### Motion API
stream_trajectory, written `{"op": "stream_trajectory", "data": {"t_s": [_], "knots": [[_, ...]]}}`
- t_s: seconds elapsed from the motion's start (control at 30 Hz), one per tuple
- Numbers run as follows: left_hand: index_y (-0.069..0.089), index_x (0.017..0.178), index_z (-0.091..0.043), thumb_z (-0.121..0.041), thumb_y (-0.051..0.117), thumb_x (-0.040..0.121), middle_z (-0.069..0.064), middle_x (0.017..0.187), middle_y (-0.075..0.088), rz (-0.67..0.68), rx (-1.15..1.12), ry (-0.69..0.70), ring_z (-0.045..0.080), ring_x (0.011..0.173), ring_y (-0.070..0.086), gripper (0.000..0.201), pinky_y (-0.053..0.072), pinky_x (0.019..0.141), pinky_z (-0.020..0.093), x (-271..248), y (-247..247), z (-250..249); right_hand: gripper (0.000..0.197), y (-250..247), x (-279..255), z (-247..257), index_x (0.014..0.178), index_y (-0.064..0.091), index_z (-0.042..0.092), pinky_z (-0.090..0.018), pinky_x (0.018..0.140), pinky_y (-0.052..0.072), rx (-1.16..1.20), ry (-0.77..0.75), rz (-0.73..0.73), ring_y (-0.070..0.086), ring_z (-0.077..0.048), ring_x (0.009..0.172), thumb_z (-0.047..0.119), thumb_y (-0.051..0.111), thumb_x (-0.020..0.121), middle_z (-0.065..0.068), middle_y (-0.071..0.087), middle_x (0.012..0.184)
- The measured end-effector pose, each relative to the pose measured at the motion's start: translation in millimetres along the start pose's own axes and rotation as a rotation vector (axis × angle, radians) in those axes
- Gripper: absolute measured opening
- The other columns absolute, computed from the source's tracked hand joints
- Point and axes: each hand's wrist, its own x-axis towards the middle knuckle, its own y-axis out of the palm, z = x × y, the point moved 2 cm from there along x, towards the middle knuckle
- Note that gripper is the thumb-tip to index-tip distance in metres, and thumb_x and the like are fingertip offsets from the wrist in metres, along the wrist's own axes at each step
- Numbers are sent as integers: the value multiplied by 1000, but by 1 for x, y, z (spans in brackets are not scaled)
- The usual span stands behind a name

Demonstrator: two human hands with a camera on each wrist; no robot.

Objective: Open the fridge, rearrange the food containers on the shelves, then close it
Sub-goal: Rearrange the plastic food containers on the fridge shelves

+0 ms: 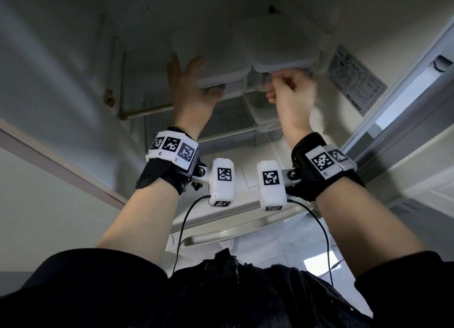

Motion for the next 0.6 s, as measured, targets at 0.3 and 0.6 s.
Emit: {"op": "stream_trajectory", "data": {"t_s": [0.3, 0.6], "knots": [[63, 111, -14, -20, 74, 74, 9, 120, 61, 45, 204, 133, 26, 127, 44, 39, 11, 121, 48, 1, 4, -24, 44, -5, 33, 2, 118, 61, 17, -53, 112, 32, -763, -364, 177, 35, -34, 137, 0, 54, 78, -7, 53, 138], [65, 92, -15, -9, 71, 73, 7, 107, 65, -6, 134, 81, 31, 112, 53, 21, 45, 96, 46, 10, 5, -25, 34, -2, 53, 0, 108, 68, 18, -48, 105, 41, -621, -405, 150, 52, -28, 120, 1, 54, 81, -4, 65, 122]]}}
